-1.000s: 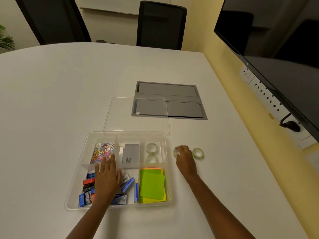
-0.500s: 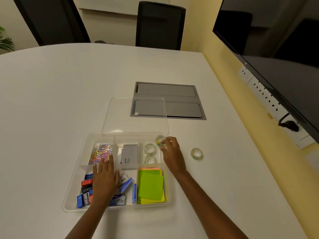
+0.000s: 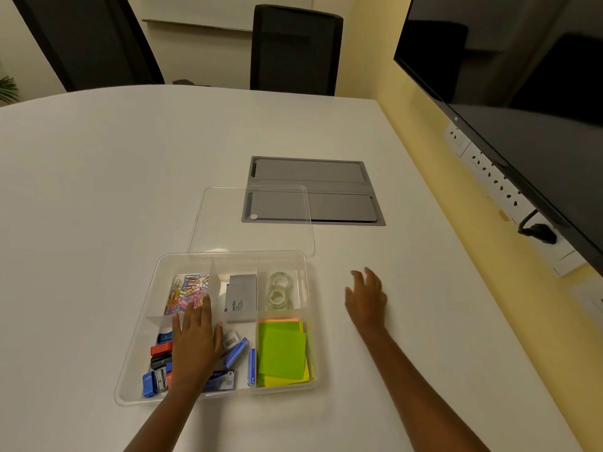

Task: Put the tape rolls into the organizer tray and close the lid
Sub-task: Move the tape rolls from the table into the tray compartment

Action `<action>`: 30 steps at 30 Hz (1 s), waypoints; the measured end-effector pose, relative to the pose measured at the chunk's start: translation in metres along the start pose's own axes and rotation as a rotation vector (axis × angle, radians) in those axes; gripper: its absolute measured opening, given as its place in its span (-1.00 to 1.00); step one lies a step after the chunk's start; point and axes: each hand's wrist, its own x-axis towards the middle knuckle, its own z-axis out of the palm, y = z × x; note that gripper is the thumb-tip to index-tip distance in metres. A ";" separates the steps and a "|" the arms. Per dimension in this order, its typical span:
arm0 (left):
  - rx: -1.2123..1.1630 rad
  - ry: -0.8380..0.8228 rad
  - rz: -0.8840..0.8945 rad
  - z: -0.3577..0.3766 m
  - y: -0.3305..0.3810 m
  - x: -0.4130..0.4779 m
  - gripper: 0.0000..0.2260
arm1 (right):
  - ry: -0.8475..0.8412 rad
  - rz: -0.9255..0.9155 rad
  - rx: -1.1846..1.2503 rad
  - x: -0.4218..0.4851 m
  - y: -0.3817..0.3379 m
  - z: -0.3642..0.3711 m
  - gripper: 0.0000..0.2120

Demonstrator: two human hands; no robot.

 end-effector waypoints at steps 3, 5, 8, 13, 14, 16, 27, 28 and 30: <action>0.002 -0.005 0.003 0.000 0.000 0.000 -0.48 | -0.111 0.127 -0.095 -0.003 0.027 0.002 -0.62; 0.010 -0.005 0.006 0.000 0.000 0.000 -0.48 | -0.130 0.152 -0.076 -0.005 0.035 0.003 -0.65; 0.020 -0.001 0.010 0.000 0.000 0.000 -0.49 | -0.121 0.166 0.039 -0.004 0.034 0.002 -0.75; 0.020 -0.016 0.008 0.003 -0.002 0.002 -0.49 | -0.052 0.066 0.397 -0.007 -0.009 -0.007 -0.82; 0.016 -0.019 0.003 0.003 -0.003 0.003 -0.49 | -0.045 0.007 0.435 -0.008 -0.022 -0.008 -0.83; 0.021 -0.011 -0.008 0.002 -0.003 0.003 -0.51 | -0.058 -0.131 0.456 -0.012 -0.046 -0.011 -0.84; 0.042 0.026 0.008 0.001 -0.004 0.002 -0.53 | -0.152 -0.421 0.139 -0.044 -0.082 0.014 -0.76; 0.050 0.030 0.017 0.000 -0.004 0.001 -0.53 | -0.121 -0.433 0.118 -0.047 -0.079 0.016 -0.78; 0.063 0.051 0.032 -0.001 -0.005 0.000 -0.52 | -0.115 -0.432 0.098 -0.054 -0.074 0.016 -0.79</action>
